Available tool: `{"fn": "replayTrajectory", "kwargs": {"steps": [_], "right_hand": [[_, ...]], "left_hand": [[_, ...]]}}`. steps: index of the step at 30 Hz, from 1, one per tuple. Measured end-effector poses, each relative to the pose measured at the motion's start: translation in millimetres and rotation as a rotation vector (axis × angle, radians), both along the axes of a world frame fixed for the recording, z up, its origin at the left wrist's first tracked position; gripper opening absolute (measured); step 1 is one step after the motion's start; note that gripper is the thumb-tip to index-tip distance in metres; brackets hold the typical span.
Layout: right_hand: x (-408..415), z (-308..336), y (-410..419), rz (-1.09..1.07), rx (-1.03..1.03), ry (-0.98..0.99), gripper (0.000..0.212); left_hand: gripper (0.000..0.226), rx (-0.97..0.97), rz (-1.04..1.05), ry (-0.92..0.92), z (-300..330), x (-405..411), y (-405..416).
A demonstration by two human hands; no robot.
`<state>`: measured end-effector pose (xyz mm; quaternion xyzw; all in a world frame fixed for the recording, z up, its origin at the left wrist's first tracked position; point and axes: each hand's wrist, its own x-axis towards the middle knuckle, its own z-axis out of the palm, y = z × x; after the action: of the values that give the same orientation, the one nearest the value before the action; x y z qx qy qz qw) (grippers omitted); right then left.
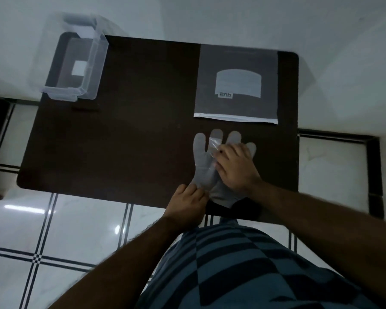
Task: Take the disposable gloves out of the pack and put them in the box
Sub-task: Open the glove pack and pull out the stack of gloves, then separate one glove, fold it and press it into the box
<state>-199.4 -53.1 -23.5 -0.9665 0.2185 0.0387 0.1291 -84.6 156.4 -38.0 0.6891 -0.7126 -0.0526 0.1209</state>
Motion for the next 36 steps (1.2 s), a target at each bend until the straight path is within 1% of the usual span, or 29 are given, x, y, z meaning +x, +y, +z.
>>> {"fn": "replayTrajectory", "kwargs": {"steps": [2, 4, 6, 9, 13, 16, 21, 23, 25, 27, 29, 30, 32, 33, 34, 36], "right_hand": [[-10, -3, 21, -0.026, 0.032, -0.035, 0.035], [-14, -7, 42, -0.016, 0.031, -0.047, 0.035], [-13, -10, 63, 0.032, 0.041, -0.031, 0.034], [-4, -10, 86, 0.041, 0.065, 0.017, 0.033], [17, -16, 107, -0.057, 0.067, 0.028, 0.028], [26, -14, 112, -0.125, 0.073, 0.052, 0.031], [29, -12, 116, -0.142, 0.054, 0.079, 0.028], [28, -12, 116, -0.163, 0.08, 0.058, 0.027], [28, -12, 115, -0.212, 0.161, -0.006, 0.024], [30, -12, 115, -0.279, 0.276, -0.122, 0.017], [31, -10, 115, -0.358, 0.384, -0.238, 0.011], [32, -8, 116, -0.404, 0.435, -0.273, 0.009], [30, -4, 116, -0.513, 0.533, -0.317, 0.007], [29, -3, 116, -0.574, 0.579, -0.337, 0.006], [26, -2, 116, -0.627, 0.624, -0.355, 0.006], [21, -1, 115, -0.698, 0.711, -0.372, 0.005]], "left_hand": [[0.021, 0.052, 0.009, -0.001, -1, 5, 13], [0.035, 0.145, 0.027, 0.0, -5, 14, 27], [0.041, 0.203, 0.058, 0.02, -5, 22, 38], [0.033, 0.232, 0.183, 0.128, -2, 34, 46], [0.026, 0.227, 0.364, 0.298, -6, 56, 51], [0.027, 0.254, 0.384, 0.373, -5, 65, 48], [0.021, 0.265, 0.381, 0.436, -8, 70, 41], [0.02, 0.258, 0.394, 0.463, -6, 69, 38], [0.02, 0.27, 0.439, 0.52, -3, 65, 35], [0.021, 0.295, 0.546, 0.656, 0, 62, 31], [0.021, 0.329, 0.674, 0.858, 3, 58, 24], [0.02, 0.342, 0.752, 0.992, 5, 57, 20], [0.016, 0.353, 0.938, 1.348, 11, 52, 10], [0.017, 0.355, 1.015, 1.522, 15, 50, 4], [0.021, 0.355, 1.067, 1.654, 18, 49, -1], [0.028, 0.382, 1.092, 1.79, 19, 48, -9]]}}
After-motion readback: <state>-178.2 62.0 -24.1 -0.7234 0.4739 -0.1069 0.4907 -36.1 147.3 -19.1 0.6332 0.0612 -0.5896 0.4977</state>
